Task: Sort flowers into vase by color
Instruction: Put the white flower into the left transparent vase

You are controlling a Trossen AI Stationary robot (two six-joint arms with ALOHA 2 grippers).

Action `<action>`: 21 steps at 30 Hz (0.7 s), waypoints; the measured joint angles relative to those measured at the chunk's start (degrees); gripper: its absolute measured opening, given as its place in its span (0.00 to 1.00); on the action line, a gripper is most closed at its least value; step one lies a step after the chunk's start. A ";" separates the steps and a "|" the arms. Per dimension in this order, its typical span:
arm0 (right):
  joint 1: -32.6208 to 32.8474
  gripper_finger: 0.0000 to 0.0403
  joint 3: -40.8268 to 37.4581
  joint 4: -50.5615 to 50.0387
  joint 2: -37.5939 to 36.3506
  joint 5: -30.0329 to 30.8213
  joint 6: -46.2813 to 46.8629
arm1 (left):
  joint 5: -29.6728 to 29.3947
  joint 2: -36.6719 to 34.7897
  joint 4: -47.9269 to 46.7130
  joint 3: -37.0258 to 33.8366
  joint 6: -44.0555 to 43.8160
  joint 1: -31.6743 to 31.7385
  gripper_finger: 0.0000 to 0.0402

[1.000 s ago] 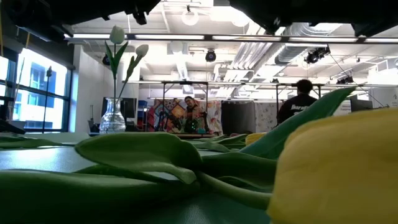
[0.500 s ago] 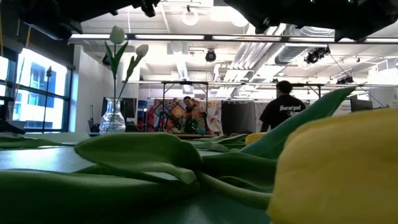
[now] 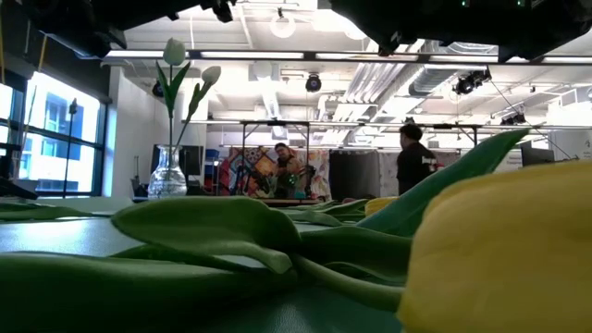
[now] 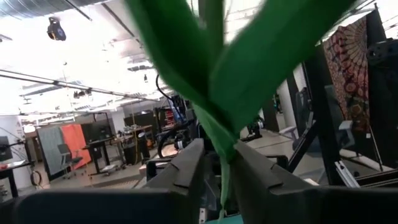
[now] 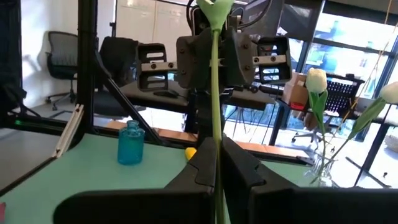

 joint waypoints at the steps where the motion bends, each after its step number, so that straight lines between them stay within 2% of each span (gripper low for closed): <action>1: 0.00 0.00 0.00 0.00 0.00 0.00 0.80 | -0.02 0.00 -0.06 -0.01 0.00 0.00 0.11; 4: 0.00 0.02 0.00 -0.32 0.00 0.36 3.07 | -0.01 0.00 -0.90 0.00 -0.52 0.00 0.03; 6: 0.04 0.06 0.00 -0.31 0.00 1.76 4.86 | -0.17 -0.02 -2.28 -0.02 -1.18 -0.03 0.01; 8: 0.51 0.12 0.00 -0.47 0.00 5.12 7.18 | -1.87 -0.46 -4.89 -0.02 -1.95 0.00 0.02; 10: 1.20 0.19 0.00 -2.60 -0.11 12.69 11.66 | -4.97 -1.52 -8.15 -0.02 -2.49 0.00 0.01; 13: 1.84 0.27 0.02 -12.25 -1.22 26.12 17.90 | -10.49 -5.33 -17.25 -0.02 -3.08 0.00 0.01; 15: 1.64 0.30 0.02 -20.45 -1.57 32.95 22.24 | -14.64 -9.17 -24.39 -0.04 -4.31 0.00 0.00; 17: 1.24 0.32 0.00 -27.22 -1.57 36.36 27.27 | -17.92 -13.86 -31.82 -0.04 -6.09 0.00 0.00; 21: -0.10 0.33 0.00 -36.51 -1.56 36.89 35.08 | -20.97 -23.81 -49.12 -0.04 -11.36 0.00 0.00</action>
